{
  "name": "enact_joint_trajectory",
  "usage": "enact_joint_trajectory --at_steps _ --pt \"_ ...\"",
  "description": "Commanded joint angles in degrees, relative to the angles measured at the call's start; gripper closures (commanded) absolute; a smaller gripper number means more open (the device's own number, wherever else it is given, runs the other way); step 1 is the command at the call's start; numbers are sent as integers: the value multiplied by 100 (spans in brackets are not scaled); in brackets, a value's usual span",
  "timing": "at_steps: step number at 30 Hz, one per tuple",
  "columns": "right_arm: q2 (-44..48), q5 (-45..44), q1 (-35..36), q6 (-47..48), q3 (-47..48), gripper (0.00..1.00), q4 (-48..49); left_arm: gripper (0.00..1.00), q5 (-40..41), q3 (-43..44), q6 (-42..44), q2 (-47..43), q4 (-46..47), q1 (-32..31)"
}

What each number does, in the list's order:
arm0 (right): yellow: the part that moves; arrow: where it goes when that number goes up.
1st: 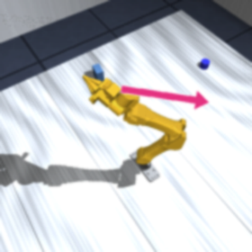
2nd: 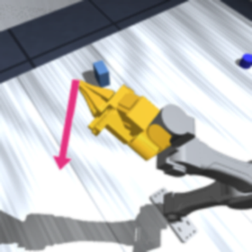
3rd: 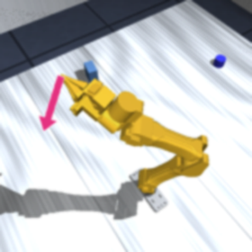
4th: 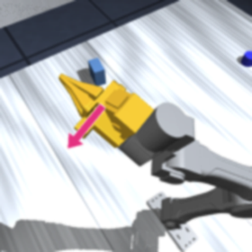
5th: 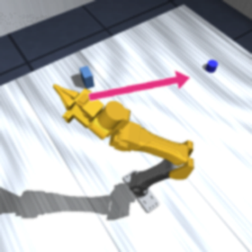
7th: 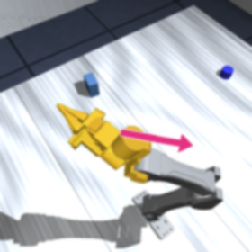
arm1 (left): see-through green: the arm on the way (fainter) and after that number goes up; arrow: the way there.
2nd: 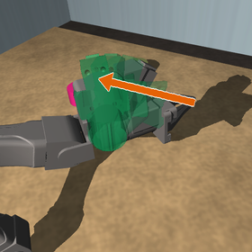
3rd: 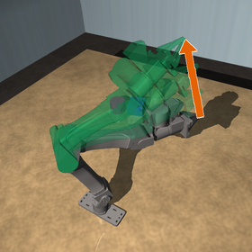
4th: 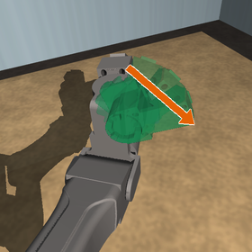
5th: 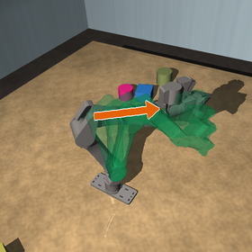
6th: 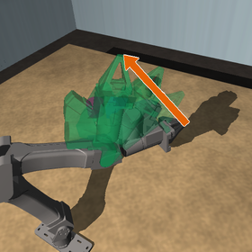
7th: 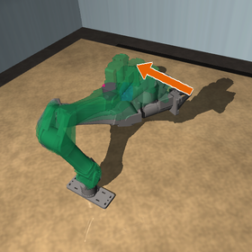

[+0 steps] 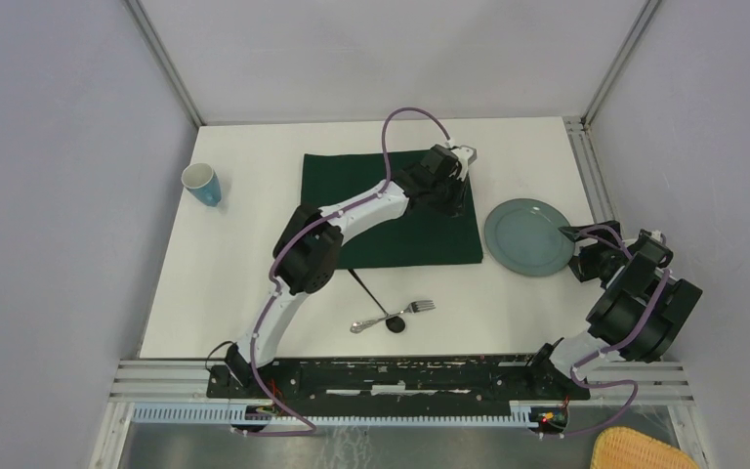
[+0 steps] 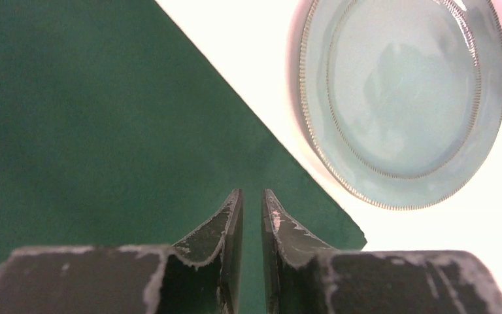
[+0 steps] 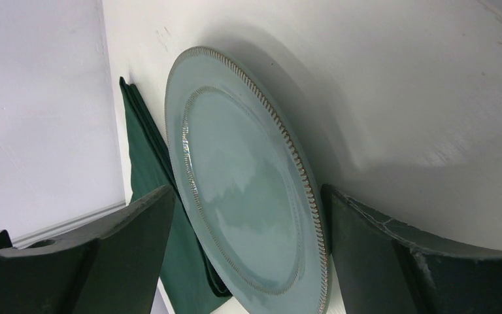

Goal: Set the dinner table for one person
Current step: Pick up the plate at the center of the board.

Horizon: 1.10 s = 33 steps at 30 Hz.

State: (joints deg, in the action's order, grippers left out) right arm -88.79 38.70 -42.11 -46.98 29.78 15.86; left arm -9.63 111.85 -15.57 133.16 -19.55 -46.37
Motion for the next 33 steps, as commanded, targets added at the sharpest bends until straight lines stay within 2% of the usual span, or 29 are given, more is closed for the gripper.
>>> enact_joint_trajectory --at_steps 1,6,15,23,33 --pt "-146 -222 42 184 19 11 -167 78 -111 619 139 314 140 -78" --pt "-150 -220 43 168 27 11 -172 76 23 1235 206 701 -166 -118" --pt "-176 -240 44 157 72 11 -226 75 714 1536 592 1002 -518 -397" --pt "-235 -226 44 111 50 12 -166 74 935 1528 733 1073 -531 -591" --pt "-176 -231 41 129 46 12 -219 74 807 1468 586 1095 -155 -665"
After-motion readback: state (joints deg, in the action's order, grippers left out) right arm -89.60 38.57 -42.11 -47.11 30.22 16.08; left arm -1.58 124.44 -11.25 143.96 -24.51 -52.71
